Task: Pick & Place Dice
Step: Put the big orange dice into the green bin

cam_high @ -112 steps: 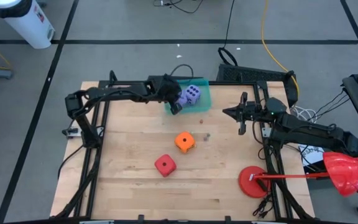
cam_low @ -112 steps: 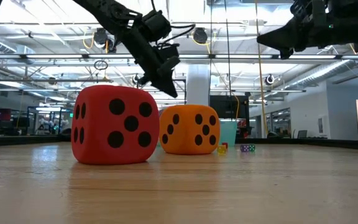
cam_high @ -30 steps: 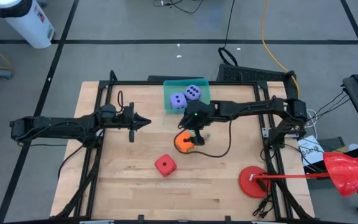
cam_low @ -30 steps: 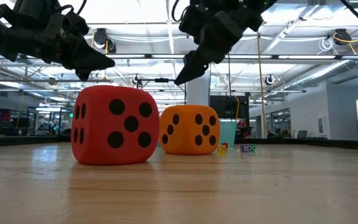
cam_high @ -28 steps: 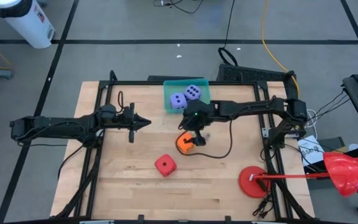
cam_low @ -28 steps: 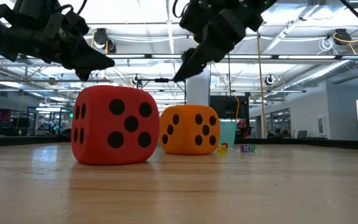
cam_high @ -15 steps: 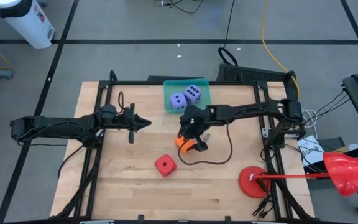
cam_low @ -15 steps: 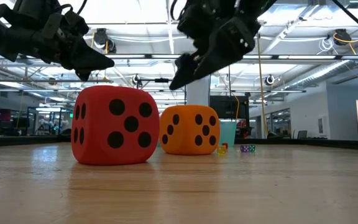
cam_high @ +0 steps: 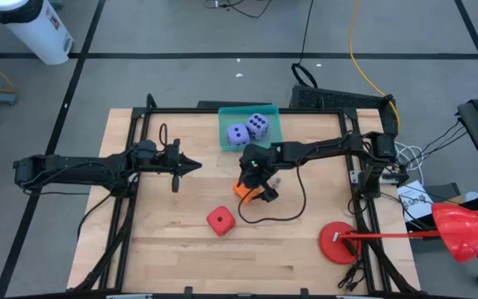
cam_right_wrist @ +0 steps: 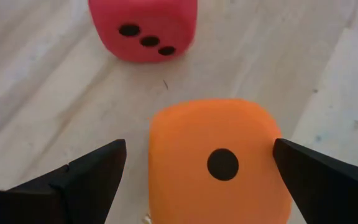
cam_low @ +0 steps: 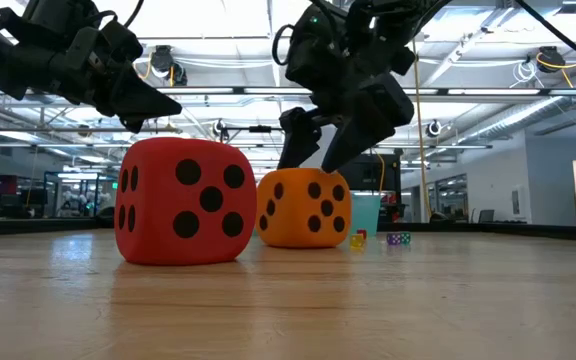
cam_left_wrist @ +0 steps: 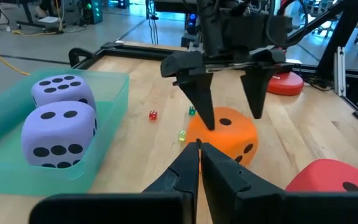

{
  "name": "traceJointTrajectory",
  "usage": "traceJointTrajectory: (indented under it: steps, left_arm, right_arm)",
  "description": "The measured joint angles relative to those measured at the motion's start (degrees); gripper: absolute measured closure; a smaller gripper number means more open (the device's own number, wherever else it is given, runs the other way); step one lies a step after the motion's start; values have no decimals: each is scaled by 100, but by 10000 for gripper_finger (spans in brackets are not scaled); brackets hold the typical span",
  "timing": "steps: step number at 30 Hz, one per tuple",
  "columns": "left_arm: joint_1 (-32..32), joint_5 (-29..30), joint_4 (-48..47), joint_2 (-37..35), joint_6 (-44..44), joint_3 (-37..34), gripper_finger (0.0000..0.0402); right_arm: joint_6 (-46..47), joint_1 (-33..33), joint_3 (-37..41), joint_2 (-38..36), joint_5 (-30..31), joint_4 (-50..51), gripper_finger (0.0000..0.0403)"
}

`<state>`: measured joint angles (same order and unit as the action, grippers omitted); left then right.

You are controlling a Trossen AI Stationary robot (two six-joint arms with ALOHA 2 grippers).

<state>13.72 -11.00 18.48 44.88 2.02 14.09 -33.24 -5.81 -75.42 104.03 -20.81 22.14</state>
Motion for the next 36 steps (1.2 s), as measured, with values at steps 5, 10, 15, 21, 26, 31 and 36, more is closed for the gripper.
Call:
traceJointTrajectory:
  steps: [5, 10, 15, 21, 26, 31, 36]
  left_arm:
    - [2, 0, 1, 0, -2, 0, 376]
    - [0, -2, 7, 0, 0, 0, 376]
    - [-4, -77, 2, 0, -1, 0, 376]
    - [-5, -118, -24, 0, -2, 2, 376]
    - [-59, -116, -28, 0, 2, 2, 376]
    - [-123, -118, -33, 0, 20, 2, 376]
    - [-153, -118, -37, 0, 24, 2, 376]
  right_arm:
    - [-316, -12, -2, 55, 135, -25, 3]
    - [-172, 34, -2, 88, 153, -104, 3]
    - [-122, 355, 9, -44, 303, -209, 3]
    - [-240, 531, 4, -243, 461, -460, 3]
    - [-68, 379, 4, -243, 626, -385, 3]
    - [1036, 211, 4, -243, 1091, -395, 3]
    - [2268, 380, 4, -249, 1950, -455, 3]
